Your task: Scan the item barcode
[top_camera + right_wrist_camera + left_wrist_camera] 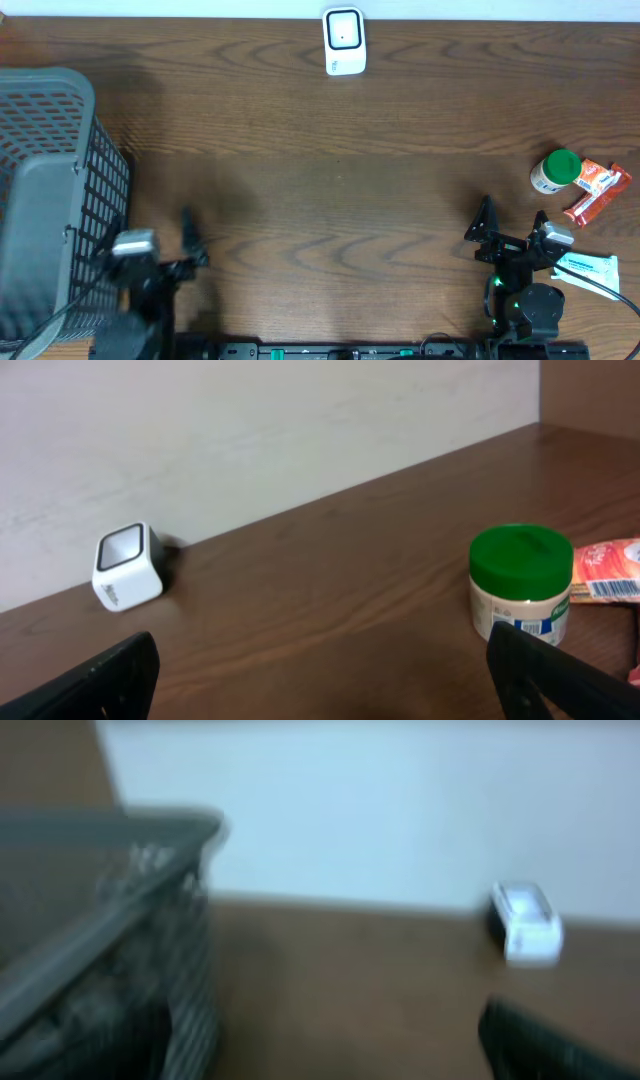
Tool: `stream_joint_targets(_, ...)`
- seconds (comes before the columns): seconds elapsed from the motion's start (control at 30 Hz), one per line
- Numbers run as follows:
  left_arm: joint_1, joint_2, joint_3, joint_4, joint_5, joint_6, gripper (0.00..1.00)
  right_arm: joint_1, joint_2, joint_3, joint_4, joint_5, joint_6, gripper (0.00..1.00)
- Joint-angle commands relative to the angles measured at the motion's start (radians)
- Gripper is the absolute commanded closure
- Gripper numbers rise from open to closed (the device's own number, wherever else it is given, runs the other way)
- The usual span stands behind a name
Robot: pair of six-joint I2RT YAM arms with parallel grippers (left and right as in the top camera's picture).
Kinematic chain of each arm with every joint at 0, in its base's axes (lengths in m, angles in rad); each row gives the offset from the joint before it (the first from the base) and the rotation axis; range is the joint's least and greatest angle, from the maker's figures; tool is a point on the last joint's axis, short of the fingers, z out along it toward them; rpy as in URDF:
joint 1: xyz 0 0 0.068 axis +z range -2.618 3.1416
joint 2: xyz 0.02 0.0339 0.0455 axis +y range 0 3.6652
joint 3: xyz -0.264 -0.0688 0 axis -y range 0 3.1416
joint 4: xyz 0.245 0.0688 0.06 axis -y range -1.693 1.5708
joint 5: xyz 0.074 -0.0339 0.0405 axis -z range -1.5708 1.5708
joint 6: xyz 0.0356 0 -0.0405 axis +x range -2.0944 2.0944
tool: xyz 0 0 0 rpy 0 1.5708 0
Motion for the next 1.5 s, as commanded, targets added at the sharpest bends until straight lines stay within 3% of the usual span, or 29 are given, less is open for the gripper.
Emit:
stream_joint_targets(0.0, -0.004, -0.01, -0.148, 0.13, 0.083, -0.009, 0.02, -0.001, -0.006, -0.002, -0.004, 0.002, 0.003, 0.01)
stream_joint_targets(0.37, -0.004, -0.016, -0.338, 0.154, 0.082, -0.009, 0.02, -0.001, -0.006, -0.002, -0.004, 0.002, 0.003, 0.01)
stream_joint_targets(1.47, -0.061, -0.013, -0.341, 0.167, 0.079, -0.043, 0.02, -0.001, -0.006, -0.002, -0.004, 0.002, 0.003, 0.01)
